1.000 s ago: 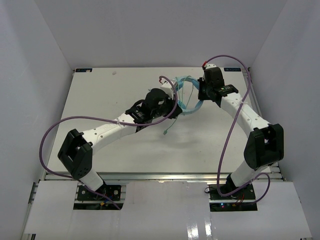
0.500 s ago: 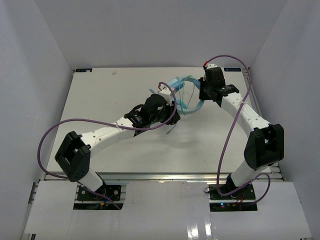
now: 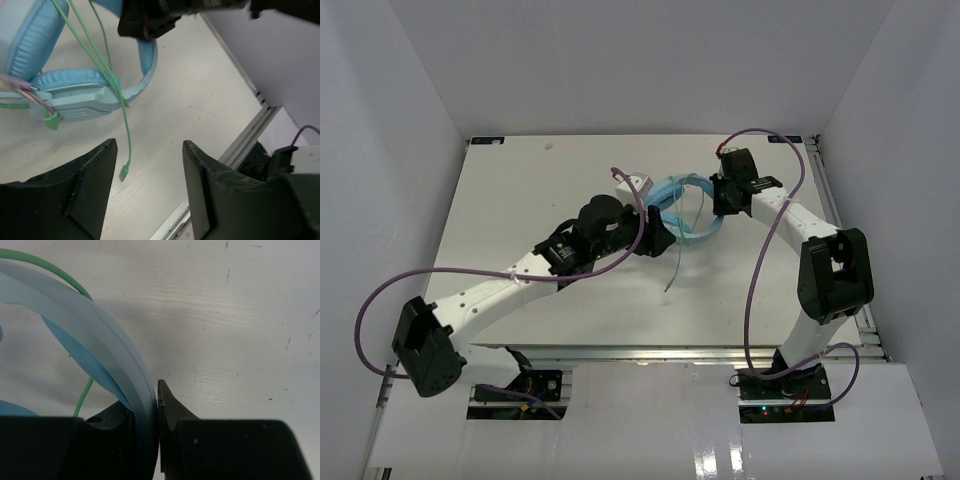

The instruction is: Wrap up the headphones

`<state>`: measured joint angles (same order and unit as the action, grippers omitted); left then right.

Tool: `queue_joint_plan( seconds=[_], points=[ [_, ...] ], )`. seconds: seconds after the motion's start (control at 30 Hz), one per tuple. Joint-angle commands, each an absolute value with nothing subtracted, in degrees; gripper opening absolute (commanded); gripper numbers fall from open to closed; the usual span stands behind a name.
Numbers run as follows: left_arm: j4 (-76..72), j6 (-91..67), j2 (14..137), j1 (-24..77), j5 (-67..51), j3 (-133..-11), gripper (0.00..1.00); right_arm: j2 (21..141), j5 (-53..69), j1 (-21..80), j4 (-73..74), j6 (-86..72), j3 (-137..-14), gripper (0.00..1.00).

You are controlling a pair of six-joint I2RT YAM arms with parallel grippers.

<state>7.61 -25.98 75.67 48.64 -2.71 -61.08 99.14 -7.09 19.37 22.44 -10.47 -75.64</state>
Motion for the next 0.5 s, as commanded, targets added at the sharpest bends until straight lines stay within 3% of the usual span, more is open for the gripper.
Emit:
queue_joint_plan(
  seconds=[0.0,0.47],
  points=[
    [9.8,-26.0,64.7,49.0,-0.2,-57.6,0.69,100.7,-4.5,18.9,16.2,-10.7,-74.2,0.08],
    [16.7,-34.1,35.4,49.0,5.6,-38.1,0.83,106.6,-3.4,18.3,10.2,-8.6,-71.1,0.08]
  ],
)
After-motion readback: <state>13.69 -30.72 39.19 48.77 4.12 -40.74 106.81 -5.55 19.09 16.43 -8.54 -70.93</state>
